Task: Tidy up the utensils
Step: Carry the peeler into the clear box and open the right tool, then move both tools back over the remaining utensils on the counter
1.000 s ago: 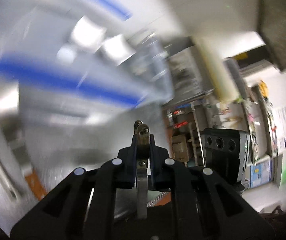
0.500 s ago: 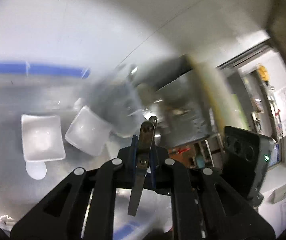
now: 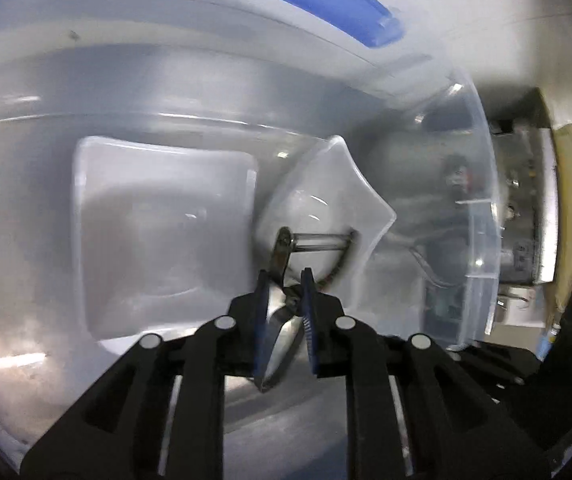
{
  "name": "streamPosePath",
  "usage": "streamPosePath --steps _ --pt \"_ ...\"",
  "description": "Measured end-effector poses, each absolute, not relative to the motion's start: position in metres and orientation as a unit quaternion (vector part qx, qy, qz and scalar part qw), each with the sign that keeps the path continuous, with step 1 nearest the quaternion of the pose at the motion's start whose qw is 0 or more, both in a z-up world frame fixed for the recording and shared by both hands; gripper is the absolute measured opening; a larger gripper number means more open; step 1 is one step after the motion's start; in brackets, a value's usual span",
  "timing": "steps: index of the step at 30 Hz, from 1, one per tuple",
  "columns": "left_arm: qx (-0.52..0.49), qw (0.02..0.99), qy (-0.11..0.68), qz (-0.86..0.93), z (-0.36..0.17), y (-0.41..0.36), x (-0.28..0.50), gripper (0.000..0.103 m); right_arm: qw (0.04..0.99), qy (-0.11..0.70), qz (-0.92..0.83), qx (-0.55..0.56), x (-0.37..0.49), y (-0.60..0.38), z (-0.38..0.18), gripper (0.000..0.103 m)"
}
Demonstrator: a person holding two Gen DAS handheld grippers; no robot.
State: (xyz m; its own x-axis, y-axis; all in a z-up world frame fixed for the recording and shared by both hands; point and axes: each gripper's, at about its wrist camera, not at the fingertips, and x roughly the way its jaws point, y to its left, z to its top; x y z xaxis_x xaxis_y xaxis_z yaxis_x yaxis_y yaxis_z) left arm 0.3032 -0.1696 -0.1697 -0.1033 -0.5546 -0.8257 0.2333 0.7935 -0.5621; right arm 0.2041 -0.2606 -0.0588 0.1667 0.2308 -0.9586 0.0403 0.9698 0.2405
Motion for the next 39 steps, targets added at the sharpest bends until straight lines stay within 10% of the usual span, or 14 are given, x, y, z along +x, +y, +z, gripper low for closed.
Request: streamPosePath --steps 4,6,9,24,30,39 --pt "-0.108 0.71 0.63 -0.294 -0.114 -0.155 0.285 0.02 0.802 0.577 0.103 0.119 0.167 -0.261 -0.011 0.022" --pt "-0.104 0.746 0.586 -0.298 -0.075 -0.14 0.266 0.068 0.833 0.521 0.141 0.126 0.134 -0.261 0.026 0.044" --pt "-0.102 0.822 0.472 -0.3 -0.011 -0.1 0.213 0.095 0.852 0.451 0.234 0.125 0.081 -0.25 0.067 0.056" --pt "0.017 0.834 0.533 0.141 -0.074 0.08 -0.027 0.095 0.808 0.514 0.283 -0.052 -0.033 -0.144 -0.019 0.092" --pt "-0.21 0.789 0.577 -0.03 -0.12 0.098 -0.048 0.095 0.779 0.535 0.322 0.059 -0.019 -0.121 -0.039 0.093" --pt "0.02 0.863 0.492 0.109 -0.107 0.132 -0.01 0.095 0.824 0.545 0.109 0.108 -0.039 -0.093 -0.04 0.093"
